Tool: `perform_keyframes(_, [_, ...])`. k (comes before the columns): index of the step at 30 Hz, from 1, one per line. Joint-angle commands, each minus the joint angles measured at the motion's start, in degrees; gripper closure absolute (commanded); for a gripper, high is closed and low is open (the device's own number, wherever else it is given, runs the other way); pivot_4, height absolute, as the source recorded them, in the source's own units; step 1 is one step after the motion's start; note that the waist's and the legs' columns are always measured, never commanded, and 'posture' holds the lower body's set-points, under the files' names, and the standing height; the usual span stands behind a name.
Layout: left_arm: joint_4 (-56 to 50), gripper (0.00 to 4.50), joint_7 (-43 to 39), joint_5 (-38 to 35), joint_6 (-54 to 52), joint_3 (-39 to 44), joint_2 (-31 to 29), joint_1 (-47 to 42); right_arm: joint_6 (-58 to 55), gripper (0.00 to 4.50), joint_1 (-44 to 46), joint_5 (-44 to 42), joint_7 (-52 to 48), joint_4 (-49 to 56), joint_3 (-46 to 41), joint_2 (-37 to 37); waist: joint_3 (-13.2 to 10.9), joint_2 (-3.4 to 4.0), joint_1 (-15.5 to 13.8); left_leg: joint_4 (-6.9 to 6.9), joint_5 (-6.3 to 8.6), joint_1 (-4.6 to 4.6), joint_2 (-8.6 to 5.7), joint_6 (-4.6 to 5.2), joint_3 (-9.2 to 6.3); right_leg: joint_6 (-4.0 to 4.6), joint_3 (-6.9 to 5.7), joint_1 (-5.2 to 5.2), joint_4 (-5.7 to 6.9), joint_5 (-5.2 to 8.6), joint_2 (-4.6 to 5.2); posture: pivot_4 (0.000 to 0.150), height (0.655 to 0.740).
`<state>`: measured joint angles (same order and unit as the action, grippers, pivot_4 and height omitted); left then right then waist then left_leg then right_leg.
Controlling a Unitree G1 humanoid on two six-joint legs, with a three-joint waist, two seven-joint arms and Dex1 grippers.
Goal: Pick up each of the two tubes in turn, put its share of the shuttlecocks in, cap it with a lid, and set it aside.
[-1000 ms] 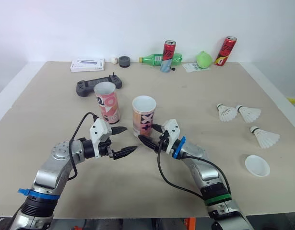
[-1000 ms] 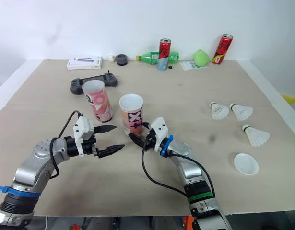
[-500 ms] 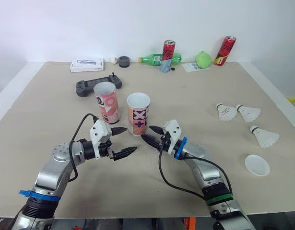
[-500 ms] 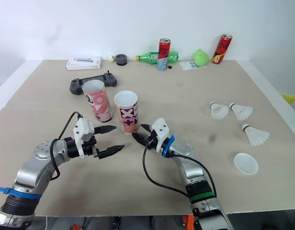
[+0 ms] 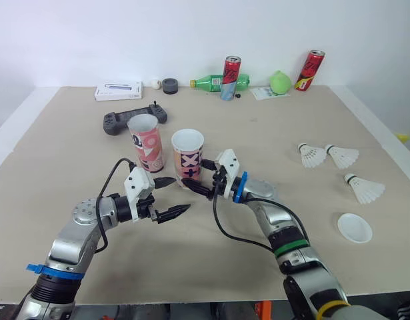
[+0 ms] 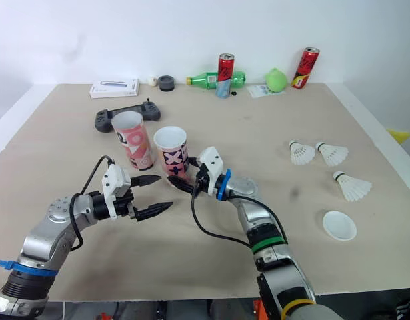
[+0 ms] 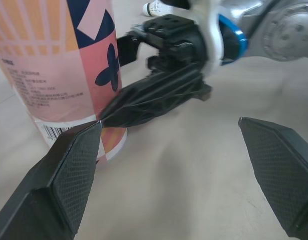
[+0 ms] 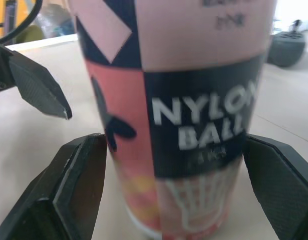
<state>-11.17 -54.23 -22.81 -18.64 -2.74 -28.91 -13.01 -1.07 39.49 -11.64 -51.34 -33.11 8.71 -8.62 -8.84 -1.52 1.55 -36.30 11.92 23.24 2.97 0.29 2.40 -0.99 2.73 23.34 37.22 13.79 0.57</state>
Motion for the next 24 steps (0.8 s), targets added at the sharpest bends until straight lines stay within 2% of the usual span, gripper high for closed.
perform_keyframes(1, [-2.3, 0.00, 0.3, -0.6, 0.2, 0.8, -0.9, 0.3, 2.4, 0.03, 4.0, 0.0, -3.1, -5.2, -0.6, 0.7, 0.0, 0.00, 0.1, 0.00, 0.00, 0.00, 0.00, 0.00, 0.01, 0.07, 0.01, 0.00, 0.00, -0.04, 0.00, 0.150, 0.7400])
perform_keyframes(8, [-4.1, 0.00, 2.0, -0.6, -0.2, 0.8, -0.7, 1.8, 4.9, 0.03, 7.5, 0.2, -4.6, -12.0, -1.5, 2.7, 0.0, 0.00, 0.5, 0.01, 0.00, -0.01, 0.07, 0.00, 0.03, 0.23, 0.04, 0.03, 0.00, -0.13, -0.06, 0.150, 0.7400])
perform_keyframes(11, [-4.4, 0.00, 2.5, -0.7, -0.3, 0.7, -0.6, 2.1, 5.7, 0.77, 7.8, -0.2, -4.5, -12.9, -2.1, 3.4, 0.0, 0.00, 0.5, 0.01, 0.00, -0.01, 0.11, 0.00, 0.03, 0.27, 0.04, 0.03, 0.01, -0.15, -0.10, 0.150, 0.7400])
perform_keyframes(12, [-4.4, 0.00, 2.6, -0.8, -0.3, 0.7, -0.6, 2.1, 5.8, 1.23, 7.7, -0.2, -4.6, -12.8, -2.2, 3.5, 0.0, 0.00, 0.5, 0.01, 0.00, -0.02, 0.12, 0.00, 0.03, 0.27, 0.04, 0.03, 0.01, -0.16, -0.11, 0.150, 0.7400])
perform_keyframes(14, [-4.4, 0.00, 2.9, -0.8, -0.3, 0.6, -0.6, 2.0, 5.6, 1.72, 7.2, -0.1, -4.8, -12.1, -2.1, 3.4, 0.0, 0.00, 0.5, 0.01, 0.00, -0.02, 0.13, 0.00, 0.03, 0.29, 0.04, 0.03, 0.02, -0.17, -0.13, 0.150, 0.7400])
perform_keyframes(19, [-5.1, 0.00, 6.8, -1.8, -2.7, 0.7, 2.5, -1.5, -2.7, 1.81, -2.7, -4.8, -2.5, 7.4, -6.2, -1.5, 0.0, 0.00, -0.4, 0.01, 0.01, 0.06, 0.11, -0.01, -0.02, 0.29, -0.01, 0.03, 0.01, -0.15, -0.07, 0.150, 0.7400])
perform_keyframes(24, [-3.2, 0.00, 11.8, -1.1, -4.6, -2.1, 9.6, -9.2, -17.5, 1.81, -14.3, -12.0, 10.1, 35.5, -16.6, -7.8, 0.0, 0.02, -0.6, -0.01, 0.02, 0.15, -0.22, -0.06, -0.02, -0.16, 0.03, 0.02, -0.01, -0.03, 0.31, 0.150, 0.7400])
